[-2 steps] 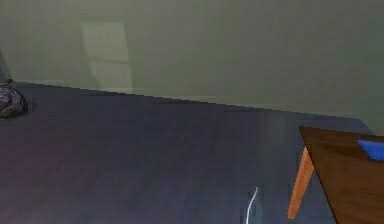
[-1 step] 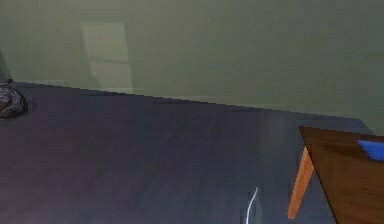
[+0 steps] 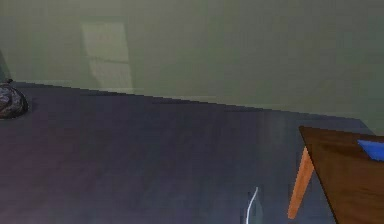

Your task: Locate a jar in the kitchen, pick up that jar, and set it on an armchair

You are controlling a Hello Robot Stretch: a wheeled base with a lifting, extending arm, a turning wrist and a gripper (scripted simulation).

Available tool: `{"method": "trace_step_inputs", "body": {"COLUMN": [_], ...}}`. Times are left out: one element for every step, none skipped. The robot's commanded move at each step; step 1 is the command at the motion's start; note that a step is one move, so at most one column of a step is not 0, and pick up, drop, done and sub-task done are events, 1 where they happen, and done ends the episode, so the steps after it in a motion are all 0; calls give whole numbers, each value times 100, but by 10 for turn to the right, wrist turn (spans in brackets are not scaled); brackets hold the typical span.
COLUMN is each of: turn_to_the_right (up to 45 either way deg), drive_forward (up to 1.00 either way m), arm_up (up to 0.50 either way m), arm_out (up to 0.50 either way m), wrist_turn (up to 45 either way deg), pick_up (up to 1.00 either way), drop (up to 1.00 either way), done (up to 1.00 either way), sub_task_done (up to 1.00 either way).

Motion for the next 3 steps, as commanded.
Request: {"method": "trace_step_inputs", "body": {"turn_to_the_right": [0, 0, 0], "drive_forward": [0, 0, 0], "arm_up": [0, 0, -24], "arm_out": [0, 0, 0], "wrist_turn": [450, 240, 0], "pick_up": [0, 0, 0], "drop": [0, 0, 0], "done": [0, 0, 0], "sub_task_done": [0, 0, 0]}}
